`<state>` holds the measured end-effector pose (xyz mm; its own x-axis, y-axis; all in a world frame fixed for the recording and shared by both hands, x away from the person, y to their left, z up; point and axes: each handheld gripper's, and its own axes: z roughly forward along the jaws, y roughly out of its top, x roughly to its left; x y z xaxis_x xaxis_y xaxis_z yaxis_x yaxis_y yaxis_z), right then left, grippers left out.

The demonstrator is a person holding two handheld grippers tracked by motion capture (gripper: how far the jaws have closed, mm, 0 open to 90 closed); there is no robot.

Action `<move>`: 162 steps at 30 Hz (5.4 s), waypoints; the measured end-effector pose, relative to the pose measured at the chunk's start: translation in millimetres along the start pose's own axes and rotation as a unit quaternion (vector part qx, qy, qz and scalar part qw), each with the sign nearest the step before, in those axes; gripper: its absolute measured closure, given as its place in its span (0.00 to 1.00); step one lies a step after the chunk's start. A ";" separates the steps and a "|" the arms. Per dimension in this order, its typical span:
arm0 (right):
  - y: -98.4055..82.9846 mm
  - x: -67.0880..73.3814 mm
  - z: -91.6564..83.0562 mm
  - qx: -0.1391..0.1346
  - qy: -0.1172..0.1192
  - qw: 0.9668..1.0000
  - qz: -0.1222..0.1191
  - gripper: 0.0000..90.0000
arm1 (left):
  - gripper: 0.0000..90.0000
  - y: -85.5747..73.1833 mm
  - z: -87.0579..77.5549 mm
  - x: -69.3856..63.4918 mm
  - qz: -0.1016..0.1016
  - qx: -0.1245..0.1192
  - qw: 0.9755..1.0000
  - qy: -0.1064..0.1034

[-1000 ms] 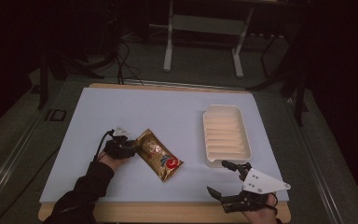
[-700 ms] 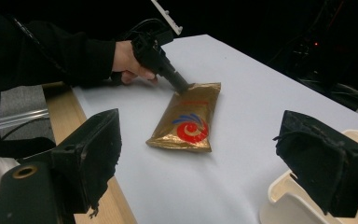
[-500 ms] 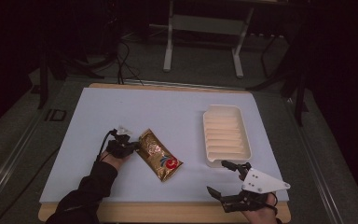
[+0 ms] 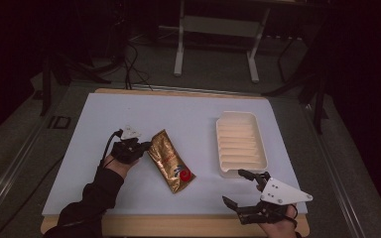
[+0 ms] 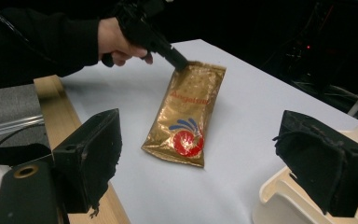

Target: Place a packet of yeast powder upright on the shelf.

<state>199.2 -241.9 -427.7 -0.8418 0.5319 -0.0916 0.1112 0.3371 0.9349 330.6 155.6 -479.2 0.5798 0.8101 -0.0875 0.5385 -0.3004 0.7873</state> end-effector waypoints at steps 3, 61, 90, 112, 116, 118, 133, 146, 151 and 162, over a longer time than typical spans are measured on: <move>0.2 0.0 0.0 -0.001 0.000 1.000 0.000 0.16 | 1.00 6.5 -7.2 -6.7 0.006 -0.013 1.000 -0.009; 58.5 -31.2 0.4 -0.005 0.028 0.999 -0.014 0.43 | 1.00 66.2 -96.4 -90.8 0.200 -0.139 0.945 -0.217; 67.4 -23.3 47.7 0.059 0.133 0.989 -0.009 0.58 | 1.00 64.7 -93.9 -111.9 0.218 -0.184 0.924 -0.256; 79.3 -40.7 43.1 0.089 0.178 0.978 -0.056 0.90 | 0.69 66.9 -94.3 -107.1 0.185 -0.195 0.928 -0.259; 81.7 -45.9 39.7 0.089 0.176 0.979 -0.056 0.90 | 0.56 66.1 -95.6 -102.1 0.169 -0.200 0.929 -0.260; 84.6 -52.4 37.2 0.086 0.171 0.980 -0.056 0.90 | 0.45 65.3 -94.9 -100.6 0.157 -0.198 0.931 -0.262; 97.5 -96.5 27.0 0.069 0.121 0.989 -0.048 0.91 | 0.10 27.6 -77.2 -91.8 0.130 -0.169 0.945 -0.249; 107.2 -148.5 16.6 0.061 0.054 0.995 -0.065 0.91 | 0.07 -16.3 -68.4 -71.5 0.086 -0.152 0.956 -0.237; 104.1 -173.3 19.0 0.070 0.031 0.995 -0.064 0.91 | 0.07 -32.0 -63.3 -63.8 0.059 -0.147 0.959 -0.236; 96.0 -205.5 34.1 0.091 0.012 0.993 -0.072 0.91 | 0.07 -44.3 -64.3 -54.4 0.039 -0.159 0.961 -0.223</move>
<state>400.8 -292.4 -330.9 -0.8683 0.4499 -0.2088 0.0808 0.5437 0.8354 235.8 157.2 -470.0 0.8530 0.4740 -0.2184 0.3106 -0.1246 0.9423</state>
